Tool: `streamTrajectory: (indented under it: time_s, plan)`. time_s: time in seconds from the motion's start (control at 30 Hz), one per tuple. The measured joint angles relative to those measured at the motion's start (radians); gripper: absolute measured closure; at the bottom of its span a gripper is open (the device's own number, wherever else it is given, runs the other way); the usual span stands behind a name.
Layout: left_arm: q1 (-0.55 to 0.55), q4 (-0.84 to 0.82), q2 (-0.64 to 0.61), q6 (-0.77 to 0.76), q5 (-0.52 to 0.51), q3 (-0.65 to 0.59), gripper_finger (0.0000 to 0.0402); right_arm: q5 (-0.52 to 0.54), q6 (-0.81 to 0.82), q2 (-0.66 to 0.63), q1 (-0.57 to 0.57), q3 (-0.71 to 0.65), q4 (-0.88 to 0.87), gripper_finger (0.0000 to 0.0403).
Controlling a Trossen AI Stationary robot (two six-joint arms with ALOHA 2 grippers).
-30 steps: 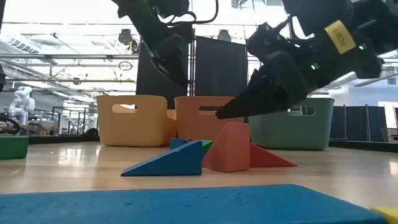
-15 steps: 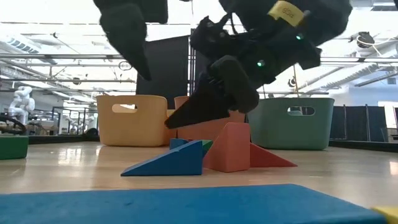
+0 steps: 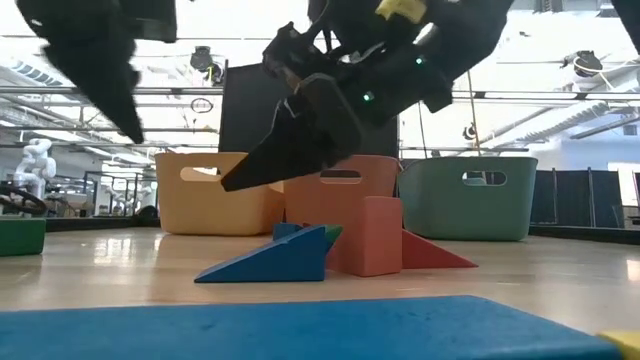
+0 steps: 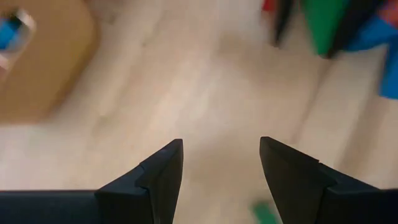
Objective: Sort blocks by size
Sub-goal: Put the green rectangle block into the orange bin
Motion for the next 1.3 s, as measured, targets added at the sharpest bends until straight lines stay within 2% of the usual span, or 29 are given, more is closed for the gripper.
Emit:
streamTrajectory:
  time_s: [0.1,0.23,0.33,0.43,0.7,0.93,1.13,1.3]
  plan:
    - [-0.070,-0.007,-0.011,-0.129,0.026,-0.020,0.0188,-0.046,0.001,0.003,-0.030,0.002,0.009,0.0222]
    - [-0.156,-0.001,0.001,-0.299,0.049,-0.033,0.0187,-0.053,0.004,0.004,-0.050,0.002,0.031,0.0222]
    - [-0.200,0.005,0.021,-0.393,0.104,-0.040,0.0187,-0.056,0.004,0.004,-0.051,0.002,0.046,0.0222]
    - [-0.231,0.021,0.050,-0.453,0.115,-0.042,0.0187,-0.056,0.004,0.004,-0.050,0.002,0.052,0.0222]
    - [-0.247,0.097,0.153,-0.491,0.137,-0.042,0.0187,-0.055,0.009,0.004,-0.050,0.002,0.052,0.0222]
    - [-0.245,0.064,0.238,-0.520,0.175,-0.042,0.0187,-0.055,0.023,0.004,-0.049,0.002,0.043,0.0222]
    - [-0.245,0.028,0.254,-0.526,0.189,-0.042,0.0190,-0.054,0.031,0.004,-0.049,0.002,0.029,0.0222]
    - [-0.245,0.024,0.254,-0.531,0.177,-0.042,0.0234,-0.051,0.128,0.004,-0.049,0.002,-0.028,0.0222]
